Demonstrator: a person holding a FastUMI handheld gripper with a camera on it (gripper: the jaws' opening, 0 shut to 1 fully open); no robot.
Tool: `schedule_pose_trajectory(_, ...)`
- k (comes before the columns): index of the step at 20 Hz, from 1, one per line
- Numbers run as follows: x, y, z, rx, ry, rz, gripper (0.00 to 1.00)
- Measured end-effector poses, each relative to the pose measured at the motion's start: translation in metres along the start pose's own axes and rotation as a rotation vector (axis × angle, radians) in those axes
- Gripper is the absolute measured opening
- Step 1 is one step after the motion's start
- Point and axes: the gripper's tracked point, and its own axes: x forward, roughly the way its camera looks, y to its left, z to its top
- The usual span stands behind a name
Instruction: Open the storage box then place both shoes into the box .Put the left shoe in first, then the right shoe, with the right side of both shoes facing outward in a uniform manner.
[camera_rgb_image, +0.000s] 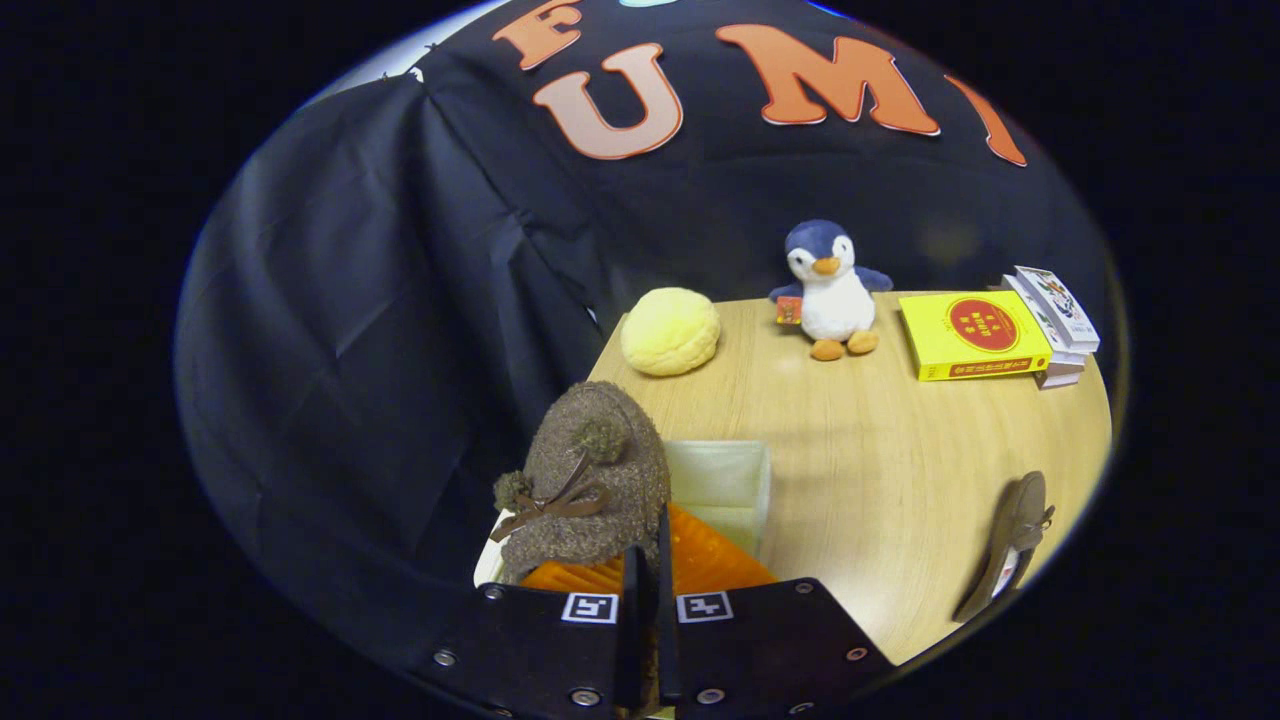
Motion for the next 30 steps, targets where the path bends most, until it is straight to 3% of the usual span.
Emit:
schedule_pose_trajectory(8, 0.055, 0.010, -0.078, 0.000, 0.237, -0.128, 0.07)
schedule_pose_trajectory(15, 0.078, 0.019, -0.121, 0.049, 0.443, -0.104, 0.11)
schedule_pose_trajectory(18, 0.076, 0.030, -0.130, 0.027, 0.488, -0.032, 0.27)
schedule_pose_trajectory(24, 0.055, 0.050, -0.103, 0.033, 0.385, 0.138, 0.65)
schedule_pose_trajectory(30, 0.006, 0.051, -0.065, 0.084, 0.257, 0.277, 0.81)
